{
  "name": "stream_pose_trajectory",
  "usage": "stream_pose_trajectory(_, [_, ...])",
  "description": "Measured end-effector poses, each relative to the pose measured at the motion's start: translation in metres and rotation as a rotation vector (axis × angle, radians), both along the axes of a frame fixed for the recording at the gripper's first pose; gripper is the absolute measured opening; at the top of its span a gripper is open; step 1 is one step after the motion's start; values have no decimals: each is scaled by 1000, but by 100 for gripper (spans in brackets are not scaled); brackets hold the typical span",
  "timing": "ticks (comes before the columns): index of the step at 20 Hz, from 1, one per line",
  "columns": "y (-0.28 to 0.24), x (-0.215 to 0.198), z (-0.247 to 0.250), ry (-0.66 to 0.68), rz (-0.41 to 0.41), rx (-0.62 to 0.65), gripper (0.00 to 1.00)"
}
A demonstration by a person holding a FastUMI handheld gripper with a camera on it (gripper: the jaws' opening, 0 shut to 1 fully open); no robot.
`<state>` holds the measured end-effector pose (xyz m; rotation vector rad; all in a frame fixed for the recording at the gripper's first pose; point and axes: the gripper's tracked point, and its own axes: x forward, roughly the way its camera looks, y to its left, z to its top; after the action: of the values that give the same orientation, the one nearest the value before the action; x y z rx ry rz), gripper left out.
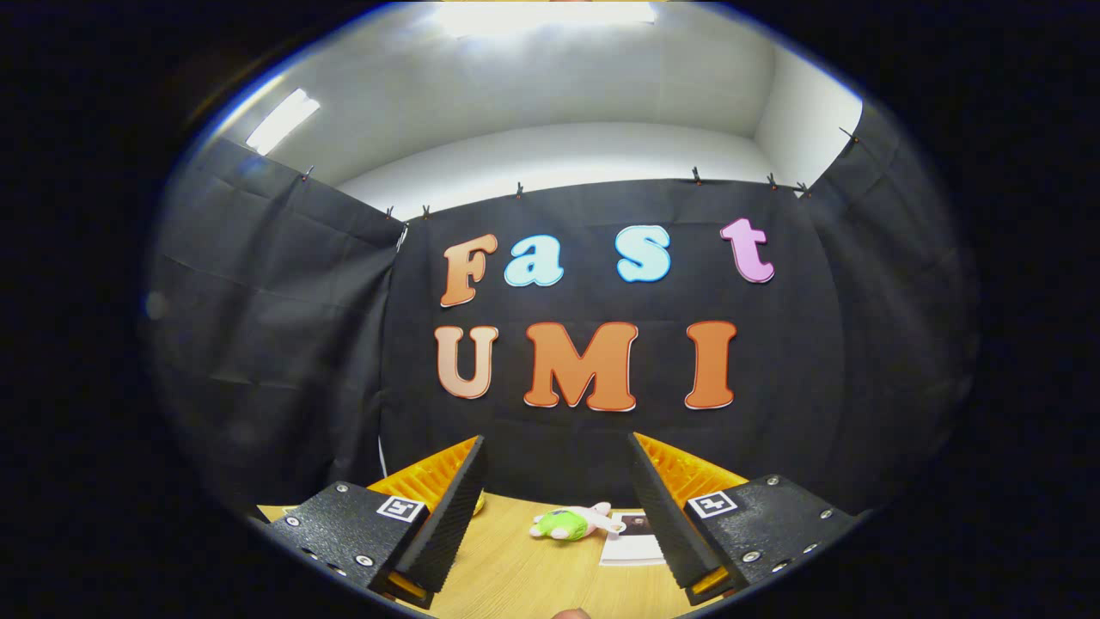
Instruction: Open the storage box then place both shoes into the box .Put the left shoe in first, then the right shoe, with the right side of both shoes facing outward in a uniform manner.
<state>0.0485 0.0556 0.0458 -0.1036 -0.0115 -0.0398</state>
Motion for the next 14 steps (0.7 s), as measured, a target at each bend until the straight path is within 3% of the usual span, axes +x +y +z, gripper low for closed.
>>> stream_pose_trajectory(5, [-24, -7, 20, -61, -50, -1, 96])
stream_pose_trajectory(14, [-28, -8, 30, -100, -50, 5, 96])
